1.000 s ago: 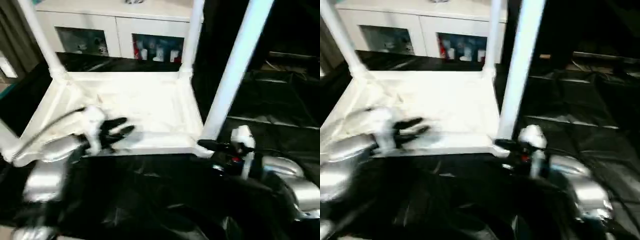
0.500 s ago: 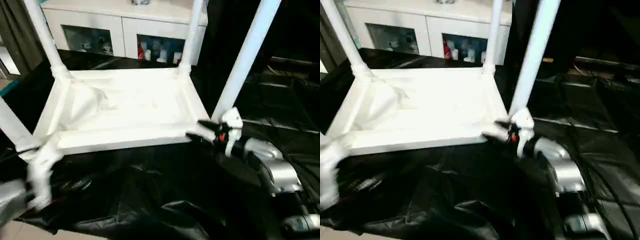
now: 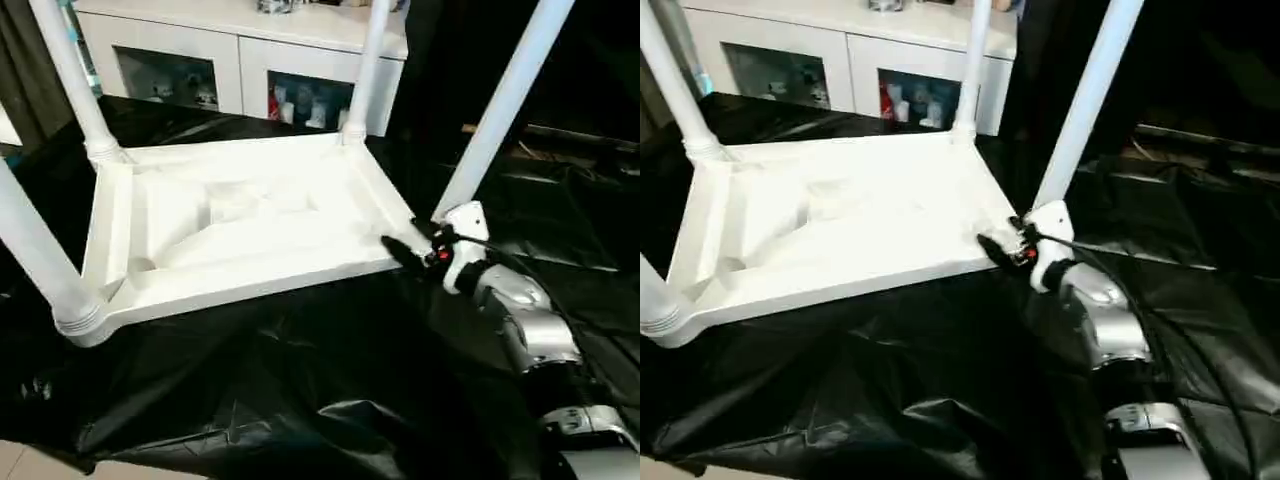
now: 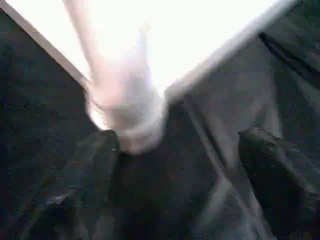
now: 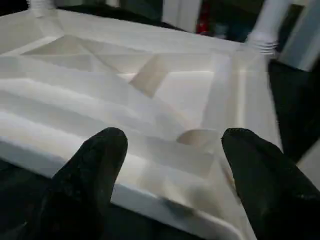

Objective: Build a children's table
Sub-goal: Rotate table base

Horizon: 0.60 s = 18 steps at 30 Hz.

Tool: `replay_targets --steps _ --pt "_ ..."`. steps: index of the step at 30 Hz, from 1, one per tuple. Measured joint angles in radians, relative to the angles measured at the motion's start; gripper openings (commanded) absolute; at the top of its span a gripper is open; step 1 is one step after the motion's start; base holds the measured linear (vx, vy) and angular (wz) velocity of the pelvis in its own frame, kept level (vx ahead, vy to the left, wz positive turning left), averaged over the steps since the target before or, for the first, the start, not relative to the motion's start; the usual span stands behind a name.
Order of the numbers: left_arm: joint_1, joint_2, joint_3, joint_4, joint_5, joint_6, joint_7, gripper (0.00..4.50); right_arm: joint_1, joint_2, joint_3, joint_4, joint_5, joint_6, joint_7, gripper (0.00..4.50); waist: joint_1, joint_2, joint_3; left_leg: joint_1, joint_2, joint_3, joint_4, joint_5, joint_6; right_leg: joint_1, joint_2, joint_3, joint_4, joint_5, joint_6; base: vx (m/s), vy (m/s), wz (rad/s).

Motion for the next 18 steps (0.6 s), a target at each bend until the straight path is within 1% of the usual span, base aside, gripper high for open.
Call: replay_targets --steps 1,2,4,6,9,11,12,14,16,18 --pt "-0.049 0.000 0.012 0.022 -0.004 -0.022 0.020 4.47 0.016 -0.003 0.017 -0.012 -0.003 0.009 0.005 3.51 0.003 -0.001 0.000 0.001 0.001 -0.003 0.001 0.002 -0.003 0.000 0.005 0.003 0.001 0.000 0.000 0.000 0.000 0.00" --pt "-0.089 0.001 0.013 0.039 -0.009 -0.040 0.034 4.47 0.032 -0.008 0.030 -0.027 -0.007 0.020 0.007 3.51 0.005 -0.001 -0.001 0.001 0.002 -0.004 0.001 0.002 -0.004 0.002 0.007 0.004 0.001 0.001 -0.001 0.000 0.000 0.00" --pt "-0.142 0.000 0.011 0.049 -0.029 -0.059 0.058 4.47 0.059 -0.010 0.044 -0.050 -0.015 0.037 0.009 3.51 0.004 -0.001 -0.001 0.001 0.002 -0.005 0.002 0.003 -0.005 0.002 0.007 0.006 0.004 0.003 -0.005 0.000 0.000 0.00" --pt "-0.186 -0.011 0.001 0.052 -0.045 -0.062 0.072 4.47 0.078 -0.014 0.044 -0.057 -0.021 0.047 0.007 3.51 0.003 0.000 -0.001 0.002 0.000 -0.005 0.003 0.003 -0.006 0.000 0.007 0.009 0.008 0.004 -0.006 0.000 0.000 0.00" --pt "-0.277 -0.074 -0.048 0.065 -0.080 -0.060 0.092 4.47 0.110 -0.022 0.044 -0.072 -0.038 0.066 -0.001 3.51 0.004 0.002 0.000 0.003 0.000 -0.005 0.003 0.003 -0.006 0.000 0.008 0.013 0.012 0.003 -0.005 0.000 0.000 0.00" --pt "-0.307 -0.108 -0.084 0.072 -0.098 -0.050 0.102 4.47 0.122 -0.018 0.048 -0.083 -0.046 0.066 -0.007 3.51 0.000 0.003 0.000 0.003 0.000 -0.005 0.003 0.004 -0.007 -0.001 0.009 0.014 0.013 0.003 -0.005 0.000 0.000 0.00" --pt "-0.315 -0.118 -0.097 0.069 -0.114 -0.037 0.102 4.47 0.123 -0.018 0.050 -0.083 -0.049 0.067 -0.014 3.51 0.000 0.005 0.001 0.003 0.000 -0.005 0.003 0.005 -0.008 -0.001 0.009 0.014 0.013 0.003 -0.005 0.000 0.000 0.00" --pt "-0.328 -0.153 -0.134 0.036 -0.159 0.005 0.100 4.47 0.123 -0.014 0.060 -0.082 -0.065 0.071 -0.045 3.51 -0.002 0.005 0.000 0.003 -0.001 -0.005 0.004 0.005 -0.008 -0.001 0.009 0.015 0.013 0.003 -0.005 0.000 0.000 0.00" --pt "-0.334 -0.173 -0.181 -0.003 -0.211 0.049 0.092 4.47 0.116 -0.001 0.073 -0.066 -0.086 0.077 -0.067 3.51 0.001 0.005 0.000 0.003 -0.001 -0.005 0.004 0.005 -0.008 -0.001 0.009 0.015 0.013 0.002 -0.003 0.000 0.000 0.00" --pt "-0.345 -0.188 -0.215 -0.026 -0.244 0.073 0.083 4.47 0.105 0.015 0.077 -0.048 -0.091 0.077 -0.073 3.51 0.004 0.007 0.002 0.003 -0.001 -0.005 0.004 0.005 -0.008 -0.001 0.010 0.015 0.013 0.002 -0.003 0.000 0.000 0.00"
